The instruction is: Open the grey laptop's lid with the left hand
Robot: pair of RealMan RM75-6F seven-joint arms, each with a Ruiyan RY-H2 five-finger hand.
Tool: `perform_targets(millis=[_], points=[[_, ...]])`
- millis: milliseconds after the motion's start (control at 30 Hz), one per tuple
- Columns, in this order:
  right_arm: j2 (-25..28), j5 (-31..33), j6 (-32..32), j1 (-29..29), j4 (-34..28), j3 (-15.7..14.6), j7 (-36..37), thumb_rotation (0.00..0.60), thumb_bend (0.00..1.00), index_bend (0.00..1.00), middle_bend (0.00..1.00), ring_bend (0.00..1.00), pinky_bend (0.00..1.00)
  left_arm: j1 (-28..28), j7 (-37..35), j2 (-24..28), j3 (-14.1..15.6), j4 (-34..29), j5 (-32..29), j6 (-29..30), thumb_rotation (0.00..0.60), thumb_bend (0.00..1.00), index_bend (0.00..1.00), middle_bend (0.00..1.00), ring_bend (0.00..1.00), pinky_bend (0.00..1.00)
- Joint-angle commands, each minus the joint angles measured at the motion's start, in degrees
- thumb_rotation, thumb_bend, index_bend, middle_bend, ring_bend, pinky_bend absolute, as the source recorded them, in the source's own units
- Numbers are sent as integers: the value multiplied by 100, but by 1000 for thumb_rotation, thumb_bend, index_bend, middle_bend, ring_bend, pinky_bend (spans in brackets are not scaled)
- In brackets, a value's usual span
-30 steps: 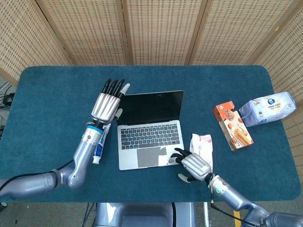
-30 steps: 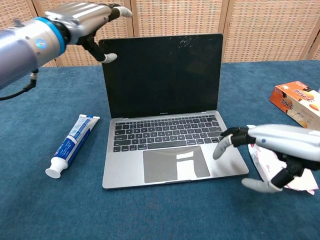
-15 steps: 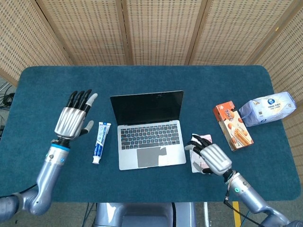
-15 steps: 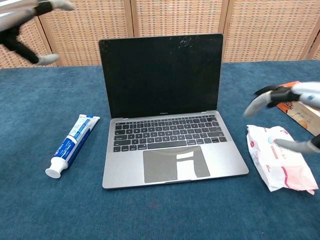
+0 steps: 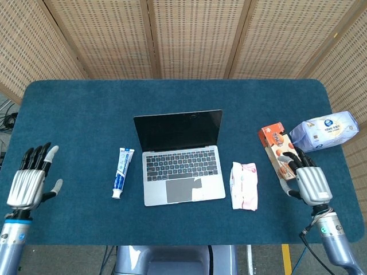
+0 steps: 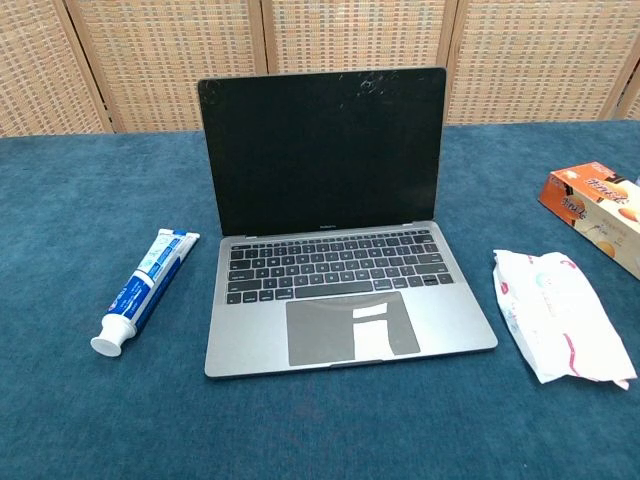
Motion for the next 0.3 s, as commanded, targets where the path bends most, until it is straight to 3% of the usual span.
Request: perform_targets(millis=[33, 300], points=[[-53, 252, 152, -200, 113, 77, -99, 600, 414, 242, 206, 9, 171, 381, -243, -81, 259, 206, 244, 298, 580, 364, 0, 0, 0, 0], [-178, 348, 441, -550, 232, -2, -204, 600, 414, 242, 206, 9, 171, 784, -471, -213, 377, 312, 481, 640, 579, 364, 0, 0, 0, 0]])
